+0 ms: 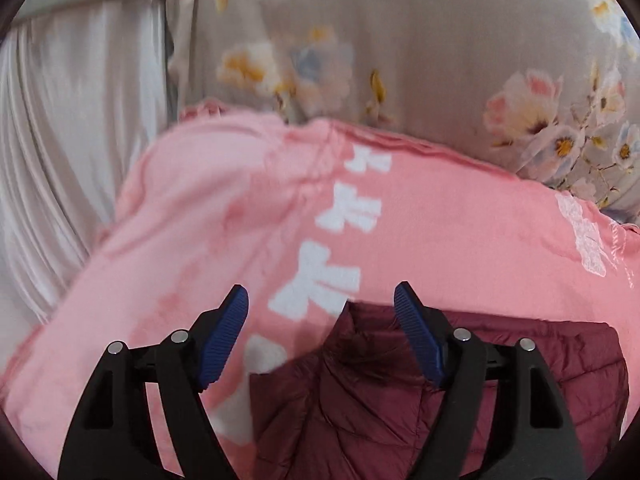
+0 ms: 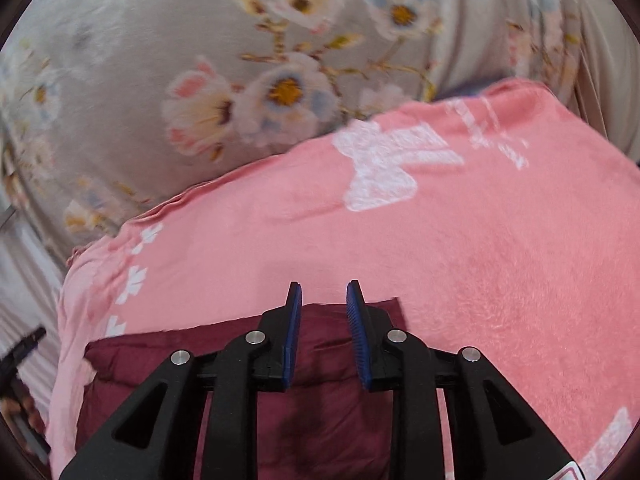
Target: Fold large clothes
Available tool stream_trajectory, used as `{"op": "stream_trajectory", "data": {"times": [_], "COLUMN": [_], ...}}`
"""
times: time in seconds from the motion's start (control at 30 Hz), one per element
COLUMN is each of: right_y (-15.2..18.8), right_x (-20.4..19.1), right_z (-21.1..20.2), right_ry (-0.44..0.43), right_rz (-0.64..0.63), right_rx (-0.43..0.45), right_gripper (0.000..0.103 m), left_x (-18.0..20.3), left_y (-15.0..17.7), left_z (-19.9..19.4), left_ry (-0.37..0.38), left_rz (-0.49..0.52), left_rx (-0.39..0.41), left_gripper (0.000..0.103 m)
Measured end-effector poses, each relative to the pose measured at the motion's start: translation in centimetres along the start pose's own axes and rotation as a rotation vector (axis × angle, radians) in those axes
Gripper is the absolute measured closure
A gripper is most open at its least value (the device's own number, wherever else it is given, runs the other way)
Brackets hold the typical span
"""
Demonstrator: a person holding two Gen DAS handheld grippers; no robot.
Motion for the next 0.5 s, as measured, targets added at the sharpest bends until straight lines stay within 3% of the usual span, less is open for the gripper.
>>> {"op": "stream_trajectory", "data": {"times": [0.07,0.13,0.2,0.37,0.5], "right_y": [0.5,1.6,2.8,5.2,6.2], "right_x": [-2.7,-5.9,-8.3,-11.4,-11.3], "right_z": [-0.4,0.4,1.6,4.9,7.8], "right_ry": [-0.039,-0.085,-0.096,-0.087,-0.059], "right_rz": [-0.047,-0.106,-0.158,-0.236,-0.244], "right_rx": [-0.012,-0.056,-0.085,-0.143,-0.192], "right_gripper": [0.086,0.097,0.098,0.101,0.102], "left_x": [1.2,3.4,6.3,12.0,14.3], "left_y": [-0.8,-0.9,-0.2,2.9,5.2], "left_z": [-1.7,-2.3,-1.7,1.8,4.7], "left_ry": [0.063,0.166,0.237,0.284,0.267], "left_rz": [-0.001,0.003,0.027,0.078,0.1], "left_rx": [0.02,-0.007,-0.051,-0.162,-0.227], "left_gripper": [0.033,0.037,0.042,0.051,0.056]}}
Point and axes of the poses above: each gripper's, at about its wrist camera, not at the fingertips, and z roughly the way its jaws point, x to its right, y to its underside, the point moved 1 cm from there along z, roughly the way its jaws point, and after that the axes turned 2 degrees about -x, right-handed, at the moved point
